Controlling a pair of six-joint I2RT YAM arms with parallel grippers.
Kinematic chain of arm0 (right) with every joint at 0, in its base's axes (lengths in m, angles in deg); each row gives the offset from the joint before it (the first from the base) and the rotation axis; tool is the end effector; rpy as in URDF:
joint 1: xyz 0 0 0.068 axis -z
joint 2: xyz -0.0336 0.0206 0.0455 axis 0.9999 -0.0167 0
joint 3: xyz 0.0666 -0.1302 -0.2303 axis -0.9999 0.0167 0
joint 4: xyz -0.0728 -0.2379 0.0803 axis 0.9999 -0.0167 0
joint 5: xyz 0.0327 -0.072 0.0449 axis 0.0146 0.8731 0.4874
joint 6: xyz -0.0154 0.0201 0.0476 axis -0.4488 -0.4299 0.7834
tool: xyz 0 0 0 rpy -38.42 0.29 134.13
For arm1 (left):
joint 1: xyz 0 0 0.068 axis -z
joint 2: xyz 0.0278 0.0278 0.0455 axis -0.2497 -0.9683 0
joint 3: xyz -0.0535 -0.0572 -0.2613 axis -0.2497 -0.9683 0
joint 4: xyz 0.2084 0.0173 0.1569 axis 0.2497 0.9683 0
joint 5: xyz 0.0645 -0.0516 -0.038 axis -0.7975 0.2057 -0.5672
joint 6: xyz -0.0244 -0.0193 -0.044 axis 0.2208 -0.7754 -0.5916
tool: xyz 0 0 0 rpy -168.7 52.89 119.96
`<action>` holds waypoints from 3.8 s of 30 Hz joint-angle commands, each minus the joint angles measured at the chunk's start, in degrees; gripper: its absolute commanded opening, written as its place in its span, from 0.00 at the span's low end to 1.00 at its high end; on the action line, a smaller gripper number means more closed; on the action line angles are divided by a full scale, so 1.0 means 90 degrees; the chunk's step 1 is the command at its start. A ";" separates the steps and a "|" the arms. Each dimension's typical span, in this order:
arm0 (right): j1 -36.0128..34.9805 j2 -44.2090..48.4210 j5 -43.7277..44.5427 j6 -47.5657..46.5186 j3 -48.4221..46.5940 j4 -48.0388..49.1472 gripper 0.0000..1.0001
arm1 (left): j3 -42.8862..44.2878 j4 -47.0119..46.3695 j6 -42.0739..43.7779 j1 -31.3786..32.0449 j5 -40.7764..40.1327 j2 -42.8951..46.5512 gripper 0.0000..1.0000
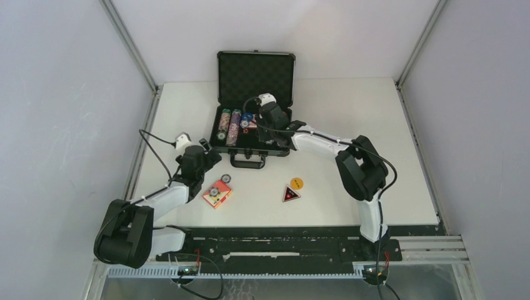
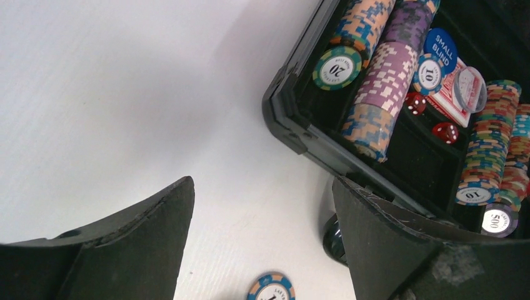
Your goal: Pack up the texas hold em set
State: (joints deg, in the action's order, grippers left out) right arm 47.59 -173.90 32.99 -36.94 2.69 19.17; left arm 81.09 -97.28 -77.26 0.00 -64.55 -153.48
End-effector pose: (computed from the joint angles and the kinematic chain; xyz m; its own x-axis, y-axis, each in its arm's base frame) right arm 0.3424 0.2970 0.2226 -0.6017 -0.1846 -0.7771 -0.4458 0.8849 0.1350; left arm 0.2342 -0.0475 0.1688 -0.3376 -0.5400 -0.7710 -0.3629 0.8304 -0.4228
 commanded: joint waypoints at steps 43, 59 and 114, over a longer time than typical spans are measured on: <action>0.0436 -0.2708 -0.0748 -0.0056 -0.3603 -0.1022 0.42 | -0.0234 -0.0080 -0.0033 0.0101 0.0051 0.0276 0.86; 0.0229 -0.0698 0.0101 -0.0397 -0.1386 0.0208 0.46 | -0.0175 -0.0167 -0.0099 0.0102 0.0187 0.0195 0.85; 0.0914 0.0958 0.1006 0.0708 0.2222 -0.0253 0.00 | -0.0202 -0.0199 -0.0179 0.0096 0.0568 0.0270 0.85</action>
State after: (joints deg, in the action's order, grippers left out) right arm 53.19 -165.77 42.15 -30.88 22.73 23.50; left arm 78.13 -96.80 -78.07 0.63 -60.03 -151.84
